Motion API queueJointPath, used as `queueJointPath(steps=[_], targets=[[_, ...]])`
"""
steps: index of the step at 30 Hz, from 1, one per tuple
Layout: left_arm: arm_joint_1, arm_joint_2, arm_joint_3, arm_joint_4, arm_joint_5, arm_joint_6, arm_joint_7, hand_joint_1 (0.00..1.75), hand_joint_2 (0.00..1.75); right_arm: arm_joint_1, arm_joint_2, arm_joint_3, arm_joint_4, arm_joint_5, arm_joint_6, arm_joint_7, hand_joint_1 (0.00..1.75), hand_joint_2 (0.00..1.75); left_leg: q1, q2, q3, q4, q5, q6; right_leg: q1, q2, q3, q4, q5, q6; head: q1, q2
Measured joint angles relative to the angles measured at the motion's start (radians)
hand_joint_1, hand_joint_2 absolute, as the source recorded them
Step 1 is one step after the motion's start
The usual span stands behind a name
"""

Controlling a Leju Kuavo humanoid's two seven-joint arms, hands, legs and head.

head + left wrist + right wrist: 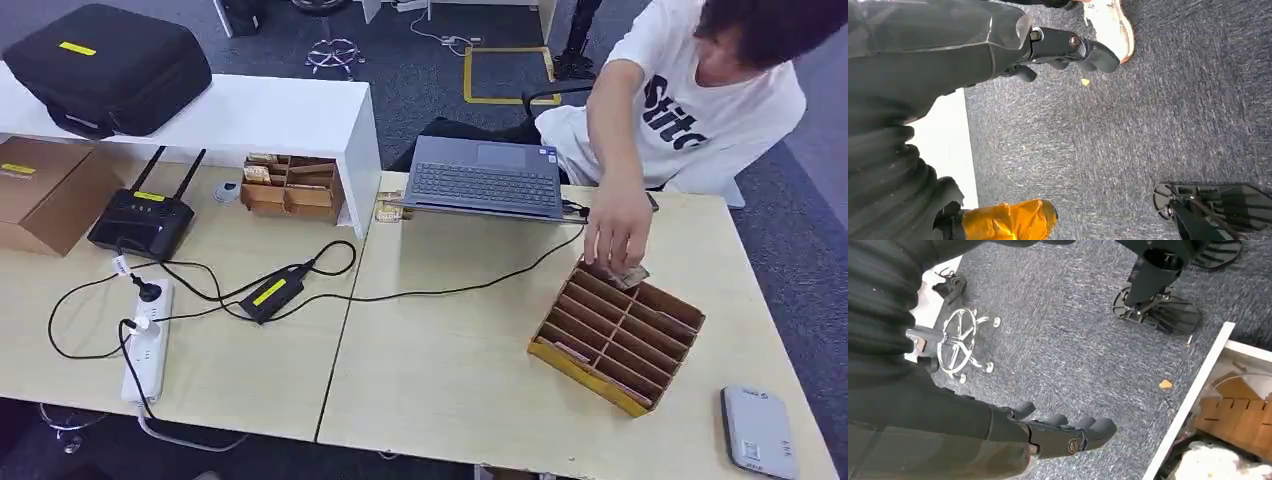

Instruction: Pass the card to the sensor for recognition and then transmit it.

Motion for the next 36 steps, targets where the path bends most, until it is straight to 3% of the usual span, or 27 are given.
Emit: queueJointPath(steps=[36], targets=[[0.000,0.000,0.000,0.000,0.000,0.000,0.000,0.00,1.75,0.000,0.000,0.000,0.000,0.000,0.000,0.000,0.00,1.75,0.000,0.000,0.000,0.000,0.000,0.000,0.000,0.000,0.000,0.000,0.000,0.000,0.000,0.000]])
